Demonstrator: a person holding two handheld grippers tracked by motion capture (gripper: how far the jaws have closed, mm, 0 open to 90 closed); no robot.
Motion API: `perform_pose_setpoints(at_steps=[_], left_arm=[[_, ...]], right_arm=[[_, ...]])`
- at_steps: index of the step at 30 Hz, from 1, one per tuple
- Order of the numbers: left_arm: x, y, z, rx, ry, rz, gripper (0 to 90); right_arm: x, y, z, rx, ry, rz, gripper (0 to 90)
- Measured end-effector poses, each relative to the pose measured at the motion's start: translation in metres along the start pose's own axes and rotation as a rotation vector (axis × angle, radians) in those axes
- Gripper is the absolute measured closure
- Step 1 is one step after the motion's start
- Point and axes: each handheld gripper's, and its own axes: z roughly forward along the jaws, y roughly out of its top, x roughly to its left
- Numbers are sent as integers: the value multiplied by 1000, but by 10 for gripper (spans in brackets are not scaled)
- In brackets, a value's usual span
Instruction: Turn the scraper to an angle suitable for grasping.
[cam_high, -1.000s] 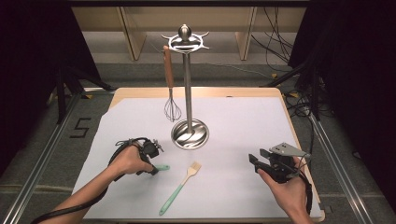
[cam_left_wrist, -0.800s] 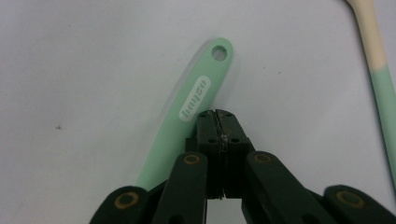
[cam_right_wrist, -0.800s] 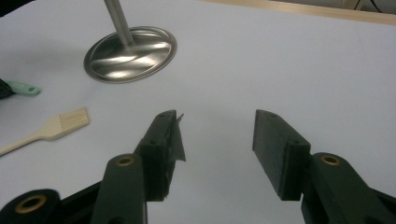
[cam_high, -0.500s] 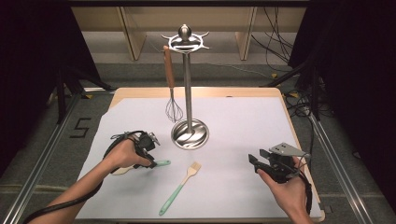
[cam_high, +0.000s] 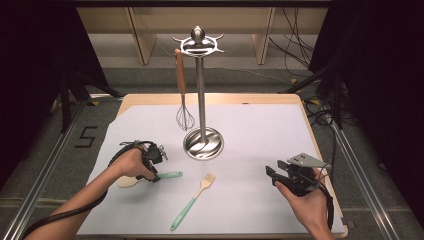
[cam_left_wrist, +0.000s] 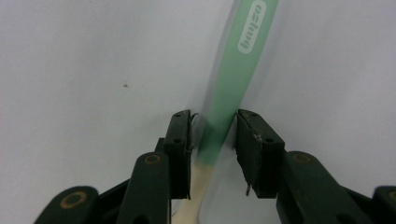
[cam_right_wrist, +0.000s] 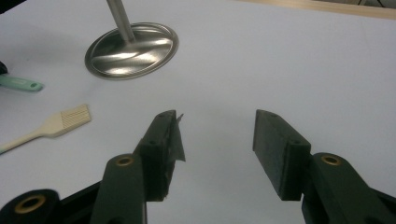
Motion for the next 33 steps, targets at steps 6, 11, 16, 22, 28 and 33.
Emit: perform_pose_setpoints(at_steps=[6,11,16,22,28,33], left_arm=[[0,7,1,54,-4,2,692],[-2,12,2,88,15,5,728],[-5,14,2,105,19,-33,779],[-6,9,1,70,27,-111,788],[-10,-2,-3,-26,40,-176,790],[-15,-13,-17,-174,41,-204,790]], right_arm=[[-3,0,1,-29,0,-36,504],[-4,0,0,-26,-8,-40,504],[-3,-1,2,-49,-2,-20,504],[-2,-1,1,-28,0,-13,504],[-4,0,2,-43,-3,-42,504],[-1,0,0,-27,-8,-6,504]])
